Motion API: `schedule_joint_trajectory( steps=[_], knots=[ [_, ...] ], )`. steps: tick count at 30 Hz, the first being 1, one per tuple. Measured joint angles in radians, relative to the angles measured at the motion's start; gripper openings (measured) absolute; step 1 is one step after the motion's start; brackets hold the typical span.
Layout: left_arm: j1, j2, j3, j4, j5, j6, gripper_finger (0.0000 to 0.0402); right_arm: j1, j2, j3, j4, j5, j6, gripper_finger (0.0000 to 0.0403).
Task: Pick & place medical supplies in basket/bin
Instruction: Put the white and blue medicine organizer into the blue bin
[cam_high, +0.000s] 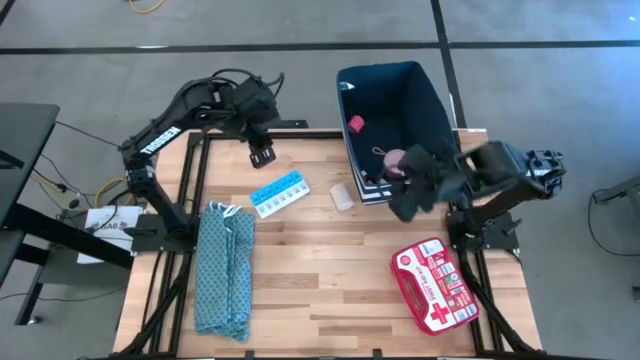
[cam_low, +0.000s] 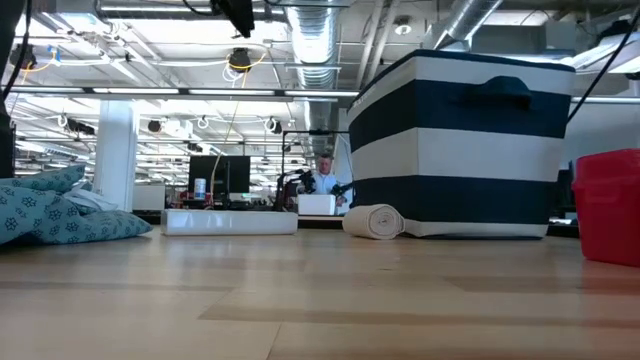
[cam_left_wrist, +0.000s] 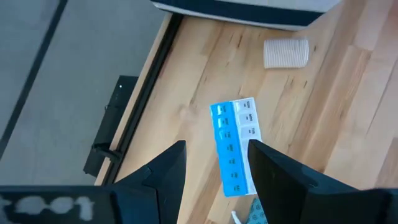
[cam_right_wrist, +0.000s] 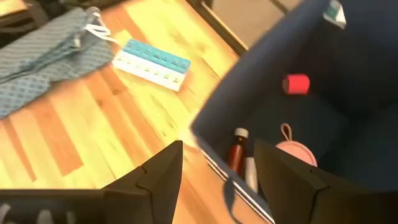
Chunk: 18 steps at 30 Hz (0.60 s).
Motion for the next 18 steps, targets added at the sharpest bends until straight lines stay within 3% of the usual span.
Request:
schedule_joint_trajectory(
  steps=[3, 7, 13, 18],
  knots=[
    [-0.027, -0.041, -0.015, 0.005, -0.029, -0.019, 0.0164, 0.086, -0.006, -0.035, 0.001, 0.067, 0.064, 0.0190],
    [-0.066, -0.140, -0.151, 0.005, -0.050, -0.036, 0.0164, 0.191, -0.043, -0.156, 0.000, 0.108, 0.188, 0.0190],
    [-0.102, -0.354, -0.574, 0.267, -0.076, -0.050, 0.0164, 0.311, -0.066, -0.382, 0.000, 0.072, 0.518, 0.0191],
    [-0.120, -0.520, -0.949, 0.531, -0.022, -0.066, 0.0164, 0.384, -0.031, -0.461, 0.022, -0.092, 0.704, 0.0187]
  ],
)
